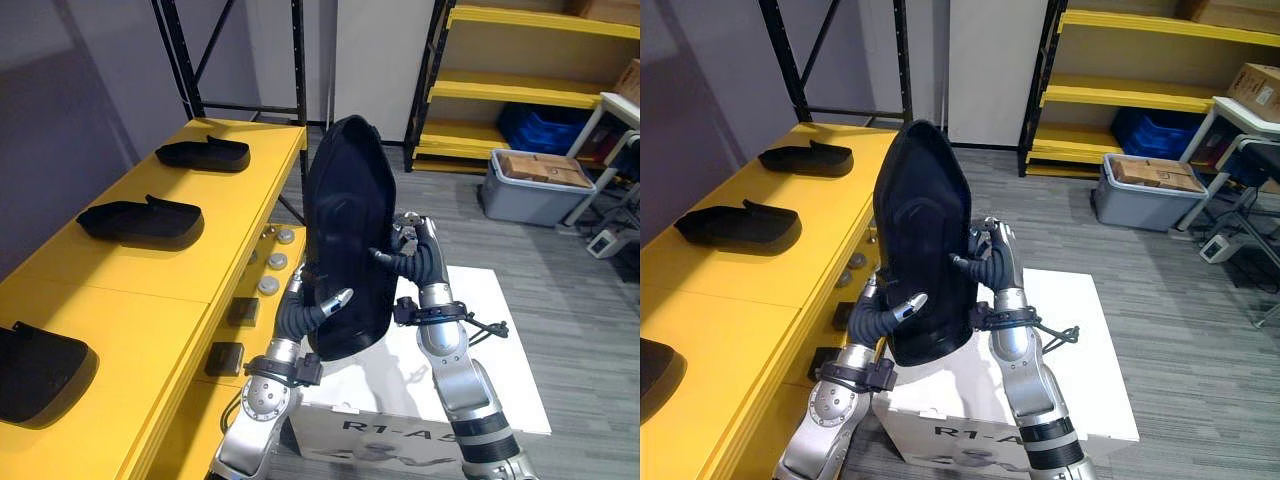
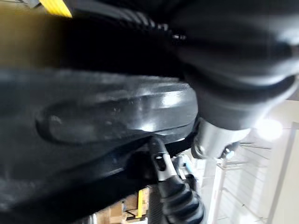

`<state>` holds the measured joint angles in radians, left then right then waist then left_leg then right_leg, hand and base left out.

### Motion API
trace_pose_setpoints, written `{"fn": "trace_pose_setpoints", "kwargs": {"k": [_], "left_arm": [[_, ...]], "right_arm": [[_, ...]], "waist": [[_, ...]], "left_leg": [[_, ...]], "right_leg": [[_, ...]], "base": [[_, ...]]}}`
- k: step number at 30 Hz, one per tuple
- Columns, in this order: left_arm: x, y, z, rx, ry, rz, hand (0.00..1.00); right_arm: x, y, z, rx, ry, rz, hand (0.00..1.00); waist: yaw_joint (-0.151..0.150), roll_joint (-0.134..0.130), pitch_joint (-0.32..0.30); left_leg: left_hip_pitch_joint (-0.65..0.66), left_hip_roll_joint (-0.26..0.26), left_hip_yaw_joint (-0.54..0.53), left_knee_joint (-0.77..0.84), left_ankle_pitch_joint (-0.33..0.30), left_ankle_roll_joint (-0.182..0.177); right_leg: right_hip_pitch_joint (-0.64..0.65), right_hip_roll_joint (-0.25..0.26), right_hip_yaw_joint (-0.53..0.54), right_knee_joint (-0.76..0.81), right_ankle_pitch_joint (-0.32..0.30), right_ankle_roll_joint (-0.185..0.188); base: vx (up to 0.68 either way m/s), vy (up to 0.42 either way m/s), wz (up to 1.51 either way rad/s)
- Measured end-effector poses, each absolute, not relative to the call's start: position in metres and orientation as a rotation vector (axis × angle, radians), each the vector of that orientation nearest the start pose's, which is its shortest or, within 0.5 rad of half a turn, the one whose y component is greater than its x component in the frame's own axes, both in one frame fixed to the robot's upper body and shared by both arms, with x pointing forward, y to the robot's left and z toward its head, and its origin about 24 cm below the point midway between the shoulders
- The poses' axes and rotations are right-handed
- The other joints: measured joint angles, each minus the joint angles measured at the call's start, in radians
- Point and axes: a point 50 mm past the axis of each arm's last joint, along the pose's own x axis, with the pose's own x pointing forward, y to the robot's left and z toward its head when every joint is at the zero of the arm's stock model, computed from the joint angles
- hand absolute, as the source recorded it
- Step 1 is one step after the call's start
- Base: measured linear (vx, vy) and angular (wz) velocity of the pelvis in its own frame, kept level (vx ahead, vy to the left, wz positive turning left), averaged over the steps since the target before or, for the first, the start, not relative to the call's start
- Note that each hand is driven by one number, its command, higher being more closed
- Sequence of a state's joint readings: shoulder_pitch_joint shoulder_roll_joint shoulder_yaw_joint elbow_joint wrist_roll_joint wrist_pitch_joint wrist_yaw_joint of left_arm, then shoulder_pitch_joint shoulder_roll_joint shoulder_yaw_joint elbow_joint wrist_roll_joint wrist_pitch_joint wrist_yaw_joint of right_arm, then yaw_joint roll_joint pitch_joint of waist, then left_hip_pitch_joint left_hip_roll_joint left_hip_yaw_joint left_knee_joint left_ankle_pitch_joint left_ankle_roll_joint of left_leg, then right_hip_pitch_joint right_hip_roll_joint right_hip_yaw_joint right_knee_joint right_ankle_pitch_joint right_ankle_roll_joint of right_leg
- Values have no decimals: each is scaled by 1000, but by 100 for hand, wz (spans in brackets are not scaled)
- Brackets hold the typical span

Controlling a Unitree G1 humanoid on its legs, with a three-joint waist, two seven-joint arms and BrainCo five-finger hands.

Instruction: Walk over and take plastic housings, then place them on the shelf

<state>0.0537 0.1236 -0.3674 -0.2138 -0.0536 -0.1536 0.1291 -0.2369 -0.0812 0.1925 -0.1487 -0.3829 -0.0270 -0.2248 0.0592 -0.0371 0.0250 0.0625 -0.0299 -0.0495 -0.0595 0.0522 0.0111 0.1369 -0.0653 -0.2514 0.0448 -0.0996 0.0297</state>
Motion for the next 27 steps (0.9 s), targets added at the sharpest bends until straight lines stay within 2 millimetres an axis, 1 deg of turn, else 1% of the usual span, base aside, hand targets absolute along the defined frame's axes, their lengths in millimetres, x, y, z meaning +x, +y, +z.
{"fn": "trace_pose_setpoints", "kwargs": {"k": [5, 7, 8, 9, 11, 12, 13, 15, 16, 17, 18, 19, 20, 21, 22, 23, 24, 25, 26, 27], "left_arm": [[227, 95, 84, -13, -265, -216, 100], [227, 95, 84, -13, -265, -225, 100], [226, 96, 83, -10, -263, -228, 100], [225, 96, 83, -9, -262, -232, 100], [221, 97, 85, -2, -271, -243, 100], [221, 99, 85, -3, -273, -233, 100], [220, 102, 86, -5, -278, -215, 100], [217, 121, 88, 5, -282, -136, 100], [217, 125, 88, 11, -282, -120, 100], [216, 133, 89, 17, -285, -84, 100], [214, 140, 91, 23, -295, -51, 100], [214, 143, 93, 26, -304, -38, 100], [212, 149, 98, 29, -322, -13, 100], [209, 153, 102, 30, -338, 7, 100], [207, 154, 103, 30, -346, 12, 100], [204, 157, 106, 30, -360, 23, 100], [204, 157, 107, 27, -366, 24, 100], [203, 157, 108, 21, -370, 32, 100], [200, 159, 108, 16, -367, 42, 100], [199, 159, 107, 13, -367, 42, 100]], "right_arm": [[267, -104, 150, -229, -551, 54, 0], [260, -109, 153, -173, -566, 65, 0], [255, -119, 156, -128, -578, 53, 0], [253, -123, 156, -112, -584, 43, 0], [248, -145, 156, -71, -585, -1, 0], [247, -151, 156, -64, -586, -24, 0], [245, -165, 157, -61, -591, -73, 0], [236, -208, 158, -74, -600, -245, 0], [232, -219, 158, -82, -600, -292, 0], [224, -241, 155, -93, -588, -381, 0], [217, -259, 148, -99, -558, -459, 0], [214, -268, 144, -102, -538, -492, 0], [209, -283, 133, -103, -484, -555, 0], [204, -295, 118, -99, -415, -609, 0], [201, -301, 108, -92, -373, -632, 0], [194, -312, 87, -71, -282, -679, 0], [189, -317, 77, -56, -235, -701, 0], [182, -324, 55, -30, -142, -738, 0], [172, -329, 27, 3, -22, -771, 0], [169, -330, 21, 14, 5, -779, 0]], "waist": [[-9, 0, 0], [-18, 0, 0], [-19, 0, 0], [-21, 0, 0], [-21, 0, 0], [-21, 0, 0], [-24, 0, 0], [-45, 0, 0], [-47, 0, 0], [-48, 0, 0], [-53, 0, 0], [-56, 1, 1], [-67, 1, 1], [-78, 2, 0], [-79, 2, 0], [-78, 5, -1], [-80, 7, -1], [-87, 12, -1], [-95, 15, -2], [-95, 16, -2]], "left_leg": [[5, 1, 19, -1, 0, 0], [7, 1, 21, -3, 0, 0], [12, 2, 25, -4, 0, 0], [14, 2, 27, -5, -1, 1], [14, 5, 44, -5, -2, 3], [14, 6, 49, -5, -3, 3], [14, 8, 52, -6, -3, 3], [14, 8, 60, -7, -4, 5], [14, 9, 63, -7, -5, 6], [15, 10, 72, -7, -6, 7], [13, 12, 81, -7, -8, 7], [12, 13, 83, -7, -8, 7], [11, 13, 86, -7, -8, 8], [13, 13, 93, -7, -11, 9], [13, 14, 98, -7, -12, 9], [12, 14, 105, -7, -15, 9], [12, 14, 105, -7, -15, 10], [11, 13, 107, -7, -17, 10], [10, 13, 108, -7, -20, 9], [9, 13, 108, -7, -20, 10]], "right_leg": [[-3, 0, 19, -1, 4, 1], [-2, -1, 21, -1, 4, 2], [0, -1, 24, -1, 5, 2], [1, -1, 25, 0, 5, 2], [-5, 2, 41, -1, 8, 2], [-8, 3, 48, -1, 10, 2], [-11, 4, 51, -1, 12, 2], [-14, 4, 57, -1, 13, 2], [-15, 5, 60, -1, 13, 2], [-19, 7, 70, -1, 15, 2], [-25, 8, 78, -2, 17, 2], [-26, 8, 80, -2, 18, 2], [-34, 8, 83, -2, 19, 2], [-35, 9, 90, -3, 19, 3], [-35, 9, 96, -3, 19, 3], [-35, 9, 105, -3, 21, 4], [-35, 9, 105, -4, 21, 4], [-37, 8, 107, -4, 22, 5], [-39, 8, 109, -4, 22, 5], [-40, 8, 109, -4, 22, 5]], "base": [[-7, 0, -10], [-24, -3, -6], [-22, -3, -6], [-28, -2, -9], [-27, 1, -17], [-30, 1, -22], [-37, -5, -14], [-40, -5, -9], [-20, 0, -16], [-18, 0, -23], [-19, 0, -21], [-19, -2, -16], [-25, -1, -11], [-21, 1, -14], [-9, 7, -22], [9, 7, -17], [5, 8, -13], [-9, 6, -5], [-15, 3, -5], [-14, -1, -3]]}}
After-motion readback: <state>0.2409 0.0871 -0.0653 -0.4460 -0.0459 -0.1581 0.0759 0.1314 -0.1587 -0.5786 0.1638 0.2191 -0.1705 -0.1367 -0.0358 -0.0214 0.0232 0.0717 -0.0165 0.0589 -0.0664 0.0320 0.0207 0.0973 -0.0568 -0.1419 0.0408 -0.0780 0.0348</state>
